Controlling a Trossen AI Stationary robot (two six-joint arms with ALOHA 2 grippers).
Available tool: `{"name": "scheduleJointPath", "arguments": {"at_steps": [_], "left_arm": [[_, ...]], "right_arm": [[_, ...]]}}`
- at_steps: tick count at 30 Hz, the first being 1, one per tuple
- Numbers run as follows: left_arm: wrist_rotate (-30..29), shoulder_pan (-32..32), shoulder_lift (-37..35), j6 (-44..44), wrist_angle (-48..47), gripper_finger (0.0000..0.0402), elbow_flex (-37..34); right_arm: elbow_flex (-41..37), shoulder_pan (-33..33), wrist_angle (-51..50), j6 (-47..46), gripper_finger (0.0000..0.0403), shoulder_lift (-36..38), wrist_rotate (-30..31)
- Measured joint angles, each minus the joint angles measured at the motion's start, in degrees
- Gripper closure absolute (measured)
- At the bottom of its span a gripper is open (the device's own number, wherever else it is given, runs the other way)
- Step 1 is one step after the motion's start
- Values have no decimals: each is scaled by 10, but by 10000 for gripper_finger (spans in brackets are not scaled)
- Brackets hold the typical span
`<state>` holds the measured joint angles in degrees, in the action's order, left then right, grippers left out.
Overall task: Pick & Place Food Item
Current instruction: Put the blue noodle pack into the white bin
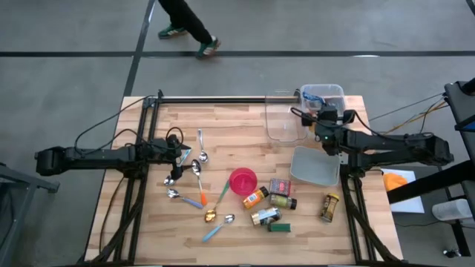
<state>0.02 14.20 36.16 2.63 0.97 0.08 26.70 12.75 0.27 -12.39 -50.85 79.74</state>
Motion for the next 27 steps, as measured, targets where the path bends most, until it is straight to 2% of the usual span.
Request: {"name": "scheduleJointPath", "arguments": {"at_steps": [4,13,16,23,27], "left_arm": [[0,0,0,0,0,6,0],[0,0,0,0,0,5,0],[0,0,0,0,0,5,0],[0,0,0,0,0,5,0],[0,0,0,0,0,5,0]], "right_arm": [[-15,14,0,-43,390,0,-30],[-26,17,0,-72,380,0,-38],[-26,17,0,-72,340,1,-39],[-26,19,1,-72,211,2,-33],[-26,20,2,-71,160,6,-25]]}}
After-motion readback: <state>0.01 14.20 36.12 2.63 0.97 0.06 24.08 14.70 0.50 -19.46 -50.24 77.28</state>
